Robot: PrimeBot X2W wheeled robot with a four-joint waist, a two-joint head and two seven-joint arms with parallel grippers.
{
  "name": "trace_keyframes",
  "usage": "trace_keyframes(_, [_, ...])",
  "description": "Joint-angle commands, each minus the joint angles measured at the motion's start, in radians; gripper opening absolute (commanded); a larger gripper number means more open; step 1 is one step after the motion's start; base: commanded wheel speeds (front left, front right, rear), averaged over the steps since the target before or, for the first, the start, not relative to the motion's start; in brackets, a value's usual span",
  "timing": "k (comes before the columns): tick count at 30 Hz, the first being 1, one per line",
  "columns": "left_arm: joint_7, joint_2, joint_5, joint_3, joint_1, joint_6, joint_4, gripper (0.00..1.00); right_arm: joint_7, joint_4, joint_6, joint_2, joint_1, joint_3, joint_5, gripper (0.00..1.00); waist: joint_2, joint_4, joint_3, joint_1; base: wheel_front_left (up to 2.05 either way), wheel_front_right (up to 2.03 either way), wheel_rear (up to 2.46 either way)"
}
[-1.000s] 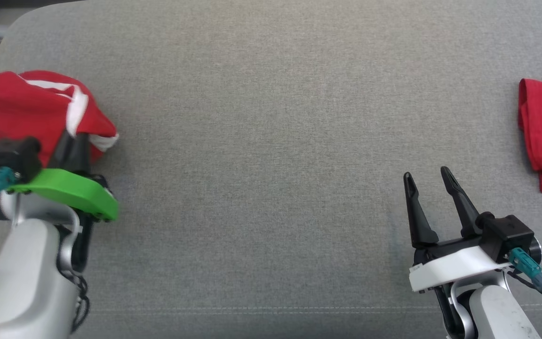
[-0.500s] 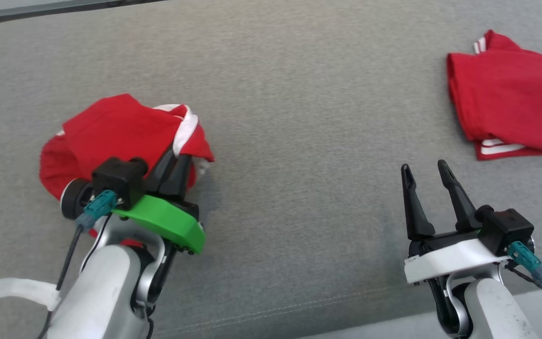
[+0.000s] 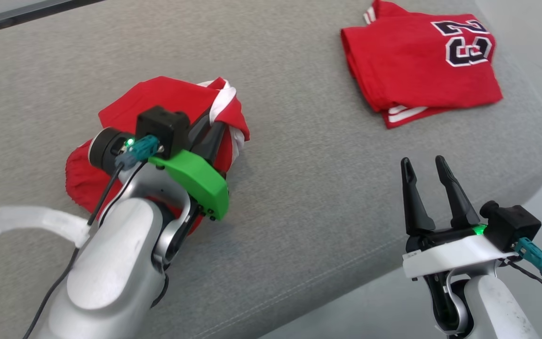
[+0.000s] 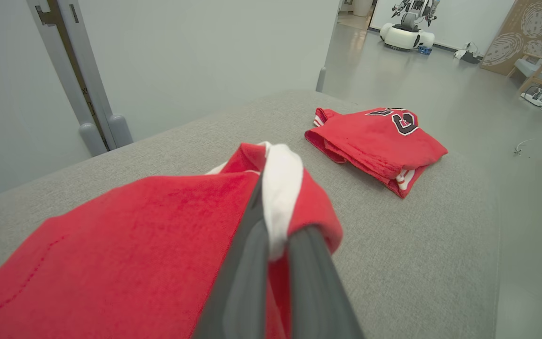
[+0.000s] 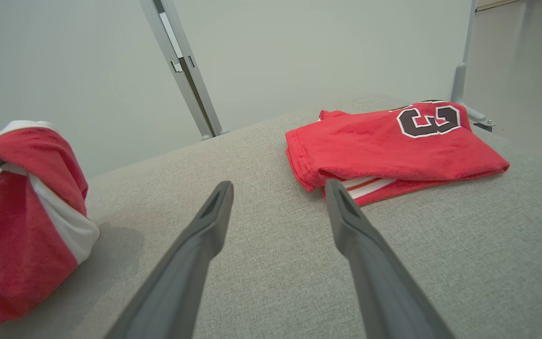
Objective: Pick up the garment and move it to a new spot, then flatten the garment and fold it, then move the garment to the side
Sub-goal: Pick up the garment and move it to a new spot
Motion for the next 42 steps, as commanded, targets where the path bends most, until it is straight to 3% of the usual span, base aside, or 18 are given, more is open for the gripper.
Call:
trace_keyframes(1, [0.004, -0.002, -0.002, 0.0, -0.025, -0.006, 0.022, 0.0, -0.004, -0.004, -0.001, 0.0, -0.006, 0.006, 0.008, 1.0, -0.0001, -0.091, 0.051, 0.0, 0.0, 0.0, 0.0])
trace_keyframes(6, [0.021, -0.022, -0.038, 0.008, -0.069, -0.018, 0.158, 0.02, -0.004, -0.004, -0.001, 0.0, -0.015, 0.024, 0.03, 1.0, -0.0001, -0.133, 0.072, 0.0, 0.0, 0.0, 0.0])
trace_keyframes(7, [0.022, -0.028, -0.042, 0.008, -0.071, -0.021, 0.177, 0.45, -0.004, -0.004, -0.001, 0.0, -0.014, 0.024, 0.032, 1.0, -0.0001, -0.135, 0.074, 0.0, 0.0, 0.0, 0.0])
trace_keyframes(8, [0.012, -0.027, -0.032, 0.004, -0.08, -0.023, 0.195, 1.0, -0.004, -0.004, -0.001, 0.0, -0.013, 0.023, 0.035, 1.0, -0.0001, -0.136, 0.075, 0.0, 0.0, 0.0, 0.0])
trace_keyframes(14, [-0.067, -0.048, -0.02, -0.013, -0.099, -0.035, 0.198, 1.0, -0.004, 0.002, -0.001, 0.0, -0.006, 0.002, 0.035, 1.0, -0.0001, -0.105, 0.069, 0.0, 0.0, 0.0, 0.0])
trace_keyframes(19, [-0.122, -0.044, -0.007, -0.017, -0.066, -0.022, 0.112, 1.0, -0.004, 0.003, -0.001, 0.0, -0.017, -0.014, 0.007, 1.0, -0.0001, -0.04, 0.045, 0.0, 0.0, 0.0, 0.0])
trace_keyframes(32, [-0.24, 0.067, -0.007, 0.119, 0.128, 0.128, -0.121, 1.0, -0.003, 0.009, -0.001, -0.001, -0.03, -0.053, -0.089, 1.0, -0.0001, 0.164, -0.021, 0.0, 0.0, 0.0, 0.0])
trace_keyframes(42, [-0.344, 0.119, -0.034, 0.252, 0.316, 0.218, -0.16, 1.0, -0.003, 0.028, -0.001, -0.001, -0.012, -0.058, -0.134, 1.0, -0.0001, 0.243, -0.091, 0.0, 0.0, 0.0, 0.0])
